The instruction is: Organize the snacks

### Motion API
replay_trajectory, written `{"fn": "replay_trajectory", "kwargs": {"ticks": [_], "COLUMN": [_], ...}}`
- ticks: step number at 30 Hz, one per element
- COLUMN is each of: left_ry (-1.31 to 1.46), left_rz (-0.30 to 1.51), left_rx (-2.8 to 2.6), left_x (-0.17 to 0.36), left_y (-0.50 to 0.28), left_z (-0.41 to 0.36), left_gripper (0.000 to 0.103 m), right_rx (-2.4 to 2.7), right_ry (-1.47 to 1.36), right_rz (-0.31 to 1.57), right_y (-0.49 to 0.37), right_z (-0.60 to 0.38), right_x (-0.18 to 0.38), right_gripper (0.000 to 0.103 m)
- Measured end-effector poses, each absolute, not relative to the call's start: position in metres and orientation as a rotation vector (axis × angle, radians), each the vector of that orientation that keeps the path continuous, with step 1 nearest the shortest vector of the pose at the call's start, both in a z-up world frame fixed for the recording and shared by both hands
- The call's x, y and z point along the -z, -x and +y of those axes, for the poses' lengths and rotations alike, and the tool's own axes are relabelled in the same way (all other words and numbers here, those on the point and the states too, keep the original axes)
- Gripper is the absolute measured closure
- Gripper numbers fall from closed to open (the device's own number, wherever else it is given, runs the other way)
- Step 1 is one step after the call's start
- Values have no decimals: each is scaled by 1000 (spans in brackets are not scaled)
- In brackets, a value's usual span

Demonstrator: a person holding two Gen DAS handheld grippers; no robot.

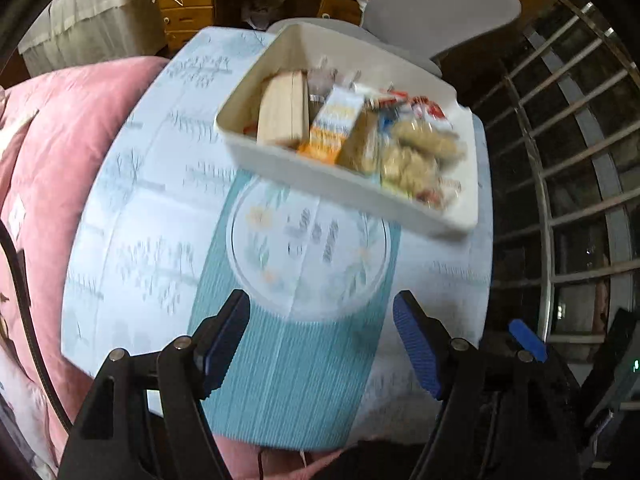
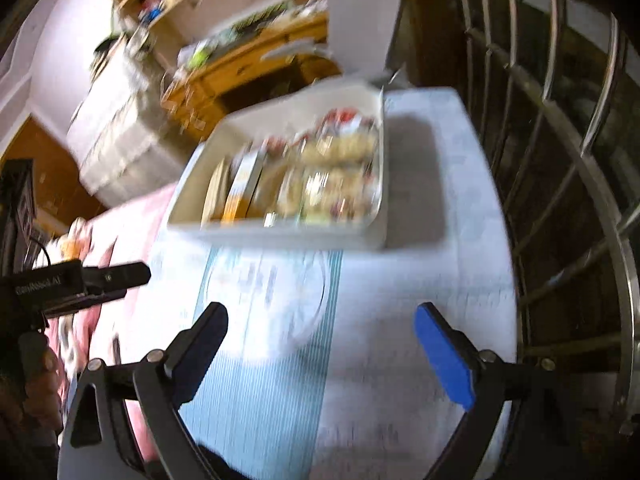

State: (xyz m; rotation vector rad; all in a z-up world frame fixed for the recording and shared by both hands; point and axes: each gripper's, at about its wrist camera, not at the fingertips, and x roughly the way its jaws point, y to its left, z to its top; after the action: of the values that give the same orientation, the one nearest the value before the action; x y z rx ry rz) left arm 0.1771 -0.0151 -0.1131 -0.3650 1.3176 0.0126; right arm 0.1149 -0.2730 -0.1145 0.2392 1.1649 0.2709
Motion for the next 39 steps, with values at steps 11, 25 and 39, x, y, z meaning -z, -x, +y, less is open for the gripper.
{"fn": "replay_trajectory", "kwargs": {"ticks": [11,25,39], "left_ry": [206,105,-22], "left_rz": [1247,1094,1036], "left_rx": [173,172,135], "left_x": [61,3,-5], "left_y": [-132,-83,-53], "left_z": [-14,53,29], "left_gripper": [30,19,3], "right_rx": [-220,-54,50], "right_ry": [-211,-260,-215], "right_rz": [1104,982,1041], "right_y": [-70,9,44], "right_z": [-253,-167,-161], "right_x": [60,-15,-11], "right_gripper": [8,5,0]}}
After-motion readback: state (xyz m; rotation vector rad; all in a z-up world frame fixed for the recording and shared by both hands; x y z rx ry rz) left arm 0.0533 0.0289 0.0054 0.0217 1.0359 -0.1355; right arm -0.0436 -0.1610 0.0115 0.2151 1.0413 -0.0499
